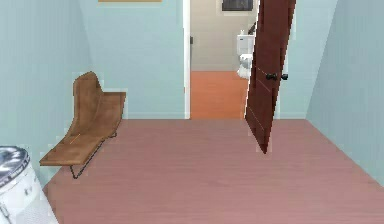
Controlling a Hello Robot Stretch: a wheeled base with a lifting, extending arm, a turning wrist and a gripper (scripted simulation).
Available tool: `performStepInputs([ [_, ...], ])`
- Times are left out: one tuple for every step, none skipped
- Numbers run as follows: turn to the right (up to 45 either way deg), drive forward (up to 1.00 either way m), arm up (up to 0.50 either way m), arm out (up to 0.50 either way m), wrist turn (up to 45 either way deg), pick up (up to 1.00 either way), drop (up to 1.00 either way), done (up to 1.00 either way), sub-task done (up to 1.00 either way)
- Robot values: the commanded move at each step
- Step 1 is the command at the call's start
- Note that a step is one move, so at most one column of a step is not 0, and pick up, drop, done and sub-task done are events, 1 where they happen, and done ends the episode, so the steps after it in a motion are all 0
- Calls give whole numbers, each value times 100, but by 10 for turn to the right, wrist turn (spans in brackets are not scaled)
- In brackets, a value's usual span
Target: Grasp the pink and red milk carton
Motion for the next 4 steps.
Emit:
performStepInputs([
  [0, 0, 0, 0, 450, 0, 0, 0, 0],
  [0, 0, 0, 0, 450, 0, 0, 0, 0],
  [0, 0, 0, 0, 360, 0, 0, 0, 0],
  [0, 0, -30, 0, 0, 0, 0, 0, 0],
])
